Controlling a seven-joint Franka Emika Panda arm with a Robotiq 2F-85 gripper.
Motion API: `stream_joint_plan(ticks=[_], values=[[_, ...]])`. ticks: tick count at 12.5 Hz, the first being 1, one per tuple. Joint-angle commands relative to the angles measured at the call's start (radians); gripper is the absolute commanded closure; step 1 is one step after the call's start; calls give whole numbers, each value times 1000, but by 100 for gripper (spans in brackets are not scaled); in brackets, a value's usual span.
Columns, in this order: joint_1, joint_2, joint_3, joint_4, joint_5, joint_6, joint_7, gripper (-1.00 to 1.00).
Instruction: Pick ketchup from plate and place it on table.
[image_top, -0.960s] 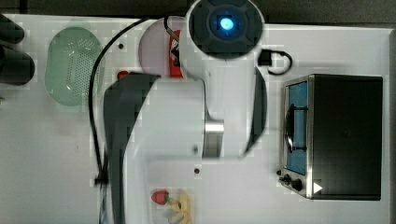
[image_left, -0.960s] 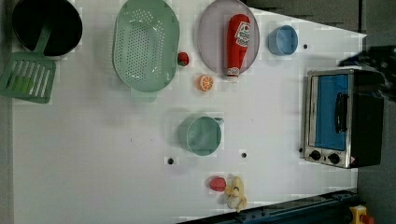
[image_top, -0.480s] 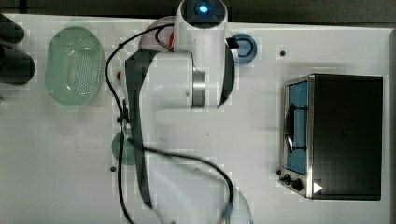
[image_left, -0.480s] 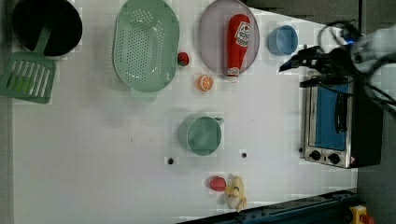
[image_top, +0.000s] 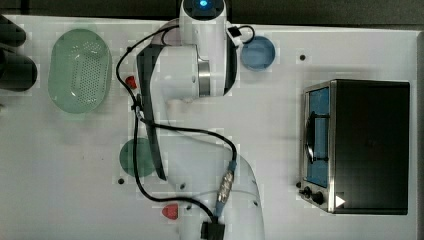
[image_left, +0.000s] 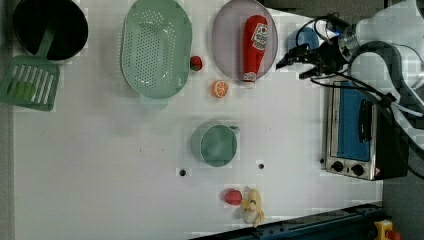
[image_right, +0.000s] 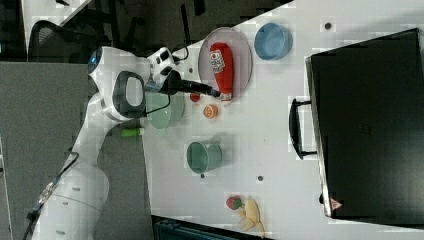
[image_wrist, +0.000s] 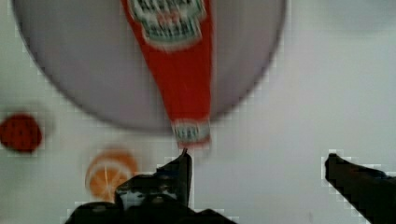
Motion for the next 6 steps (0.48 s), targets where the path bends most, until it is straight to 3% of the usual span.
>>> stream_joint_plan(ticks=[1,6], values=[[43,47,7,74,-50,92,-79,-100],[51,148,3,79,-94,243,-79,-100]])
